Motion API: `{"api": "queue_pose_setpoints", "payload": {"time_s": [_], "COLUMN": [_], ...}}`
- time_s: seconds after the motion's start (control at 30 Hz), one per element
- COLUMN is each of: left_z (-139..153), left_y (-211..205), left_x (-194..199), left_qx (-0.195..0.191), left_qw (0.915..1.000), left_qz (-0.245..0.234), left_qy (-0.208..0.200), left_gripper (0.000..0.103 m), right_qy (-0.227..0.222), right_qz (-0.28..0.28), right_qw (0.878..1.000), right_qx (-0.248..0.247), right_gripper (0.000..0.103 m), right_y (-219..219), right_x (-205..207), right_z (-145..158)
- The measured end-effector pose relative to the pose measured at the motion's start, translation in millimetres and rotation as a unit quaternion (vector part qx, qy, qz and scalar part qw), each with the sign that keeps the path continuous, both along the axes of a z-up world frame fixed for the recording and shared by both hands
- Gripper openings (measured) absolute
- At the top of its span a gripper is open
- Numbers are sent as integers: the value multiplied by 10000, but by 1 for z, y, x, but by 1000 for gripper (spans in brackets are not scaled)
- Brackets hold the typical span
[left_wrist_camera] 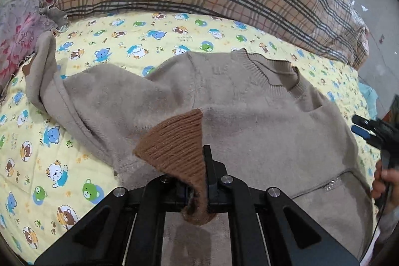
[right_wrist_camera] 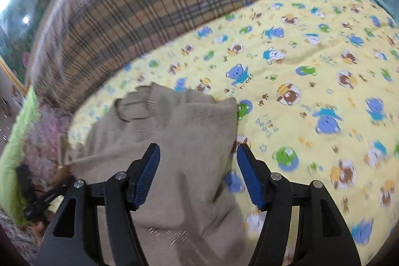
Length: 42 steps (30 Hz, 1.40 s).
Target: Fold small clothes
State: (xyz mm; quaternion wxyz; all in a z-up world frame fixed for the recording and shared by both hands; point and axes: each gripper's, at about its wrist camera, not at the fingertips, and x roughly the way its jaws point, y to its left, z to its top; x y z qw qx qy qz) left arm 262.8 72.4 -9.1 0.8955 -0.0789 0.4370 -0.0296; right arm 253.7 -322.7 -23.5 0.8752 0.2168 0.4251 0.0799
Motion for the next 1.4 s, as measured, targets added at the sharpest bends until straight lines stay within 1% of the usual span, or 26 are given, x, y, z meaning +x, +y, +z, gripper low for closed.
{"api": "queue_pose_setpoints", "payload": {"time_s": [0.07,0.13,0.2,0.23,0.27,0.3,0.33,0.4,0.47,0.53,0.6,0.7,0.8,0.87,0.9,0.93,0.97,1.0,1.03,1.07,1.1,1.13,1.27,1.33,1.4], "left_z": [-1,-3,-6,-6,-5,-3,-1,7,11,9,-3,-17,-25,-25,-24,-23,-24,-24,-24,-24,-24,-24,-24,-22,-20], "left_y": [8,13,11,9,5,0,-3,-13,-25,-39,-41,-32,-22,-18,-17,-16,-15,-14,-13,-12,-10,-7,8,15,26], "left_x": [-6,-9,-10,-11,-10,-9,-7,0,7,16,26,29,28,24,21,19,18,16,13,11,8,4,-10,-17,-25], "left_qx": [-61,-188,-145,-108,-61,-48,-69,-291,-320,-160,-164,-124,-100,-55,-1,20,25,7,-4,0,8,-7,-99,-94,-74], "left_qw": [10000,9998,9999,9999,9999,9999,9999,9992,9987,9988,9992,9995,9994,9994,9994,9994,9993,9993,9994,9994,9996,9996,9997,9998,9998], "left_qz": [43,64,23,1,-37,-79,-103,-251,-336,-375,-345,-286,-313,-342,-354,-359,-367,-363,-355,-337,-276,-248,-94,-24,74], "left_qy": [5,43,73,76,77,56,32,-90,-190,-273,-106,51,83,33,-1,-8,16,41,40,51,95,118,189,188,175], "left_gripper": [7,7,7,7,7,7,7,7,7,7,7,7,8,9,9,9,11,12,15,21,28,29,30,30,30], "right_qy": [275,443,512,575,570,472,247,-224,-605,-633,-449,-194,-8,99,89,79,64,35,-35,-153,-269,-389,-621,-604,-514], "right_qz": [-79,-44,74,156,224,305,278,52,-274,-400,-432,-430,-444,-470,-558,-629,-752,-828,-866,-869,-818,-725,-175,129,311], "right_qw": [9996,9989,9978,9973,9976,9982,9993,9997,9974,9966,9969,9970,9960,9953,9948,9938,9916,9901,9899,9908,9924,9940,9972,9977,9979], "right_qx": [-52,164,419,439,318,208,77,-79,-272,-336,-473,-610,-773,-838,-849,-911,-1054,-1131,-1123,-1026,-878,-728,-384,-292,-225], "right_gripper": [65,65,65,61,28,9,9,8,8,8,8,8,8,10,12,20,32,46,51,56,57,57,62,62,62], "right_y": [-3,-5,-6,-4,-1,1,-3,-17,-36,-48,-51,-47,-42,-42,-43,-44,-43,-43,-42,-40,-36,-28,11,34,51], "right_x": [15,29,41,46,49,49,47,38,27,26,31,40,48,48,45,42,37,32,26,18,8,-2,-27,-34,-38], "right_z": [-11,-23,-33,-37,-37,-31,-19,8,32,35,23,0,-18,-22,-19,-17,-11,-7,-2,4,10,15,20,16,9]}}
